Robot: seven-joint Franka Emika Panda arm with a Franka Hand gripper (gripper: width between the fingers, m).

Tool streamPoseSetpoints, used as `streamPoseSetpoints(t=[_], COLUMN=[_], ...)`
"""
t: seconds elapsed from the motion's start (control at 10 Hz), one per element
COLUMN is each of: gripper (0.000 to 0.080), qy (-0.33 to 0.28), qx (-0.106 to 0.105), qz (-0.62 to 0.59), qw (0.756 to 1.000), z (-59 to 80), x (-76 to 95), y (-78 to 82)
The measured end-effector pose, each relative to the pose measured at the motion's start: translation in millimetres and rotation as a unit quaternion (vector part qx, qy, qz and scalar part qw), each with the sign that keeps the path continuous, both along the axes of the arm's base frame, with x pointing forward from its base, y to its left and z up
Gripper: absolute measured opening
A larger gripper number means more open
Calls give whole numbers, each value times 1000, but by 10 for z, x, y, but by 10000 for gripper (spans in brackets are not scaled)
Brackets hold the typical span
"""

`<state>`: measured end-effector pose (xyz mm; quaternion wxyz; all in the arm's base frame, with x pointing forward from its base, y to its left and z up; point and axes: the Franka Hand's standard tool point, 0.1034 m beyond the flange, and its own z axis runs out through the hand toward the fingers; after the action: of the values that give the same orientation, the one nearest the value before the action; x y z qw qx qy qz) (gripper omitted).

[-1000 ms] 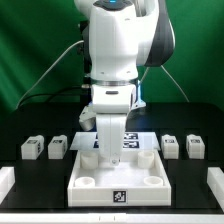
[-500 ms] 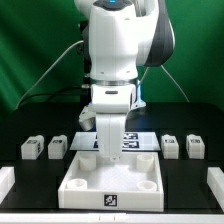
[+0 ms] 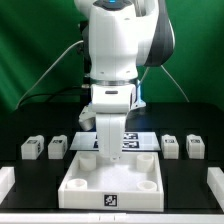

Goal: Assemble one leg

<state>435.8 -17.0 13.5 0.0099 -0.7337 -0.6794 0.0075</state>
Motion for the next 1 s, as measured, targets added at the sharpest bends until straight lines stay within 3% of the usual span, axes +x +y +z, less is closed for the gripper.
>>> streamPoseSetpoints(t=[0.2,0.6,1.0], gripper=[58,58,58], qy=[-6,-32,-20], qx=[3,30,29], qz=[5,17,8], qw=[1000,999,999], z=[23,50,1], x=[81,519,586], y=[97,804,816])
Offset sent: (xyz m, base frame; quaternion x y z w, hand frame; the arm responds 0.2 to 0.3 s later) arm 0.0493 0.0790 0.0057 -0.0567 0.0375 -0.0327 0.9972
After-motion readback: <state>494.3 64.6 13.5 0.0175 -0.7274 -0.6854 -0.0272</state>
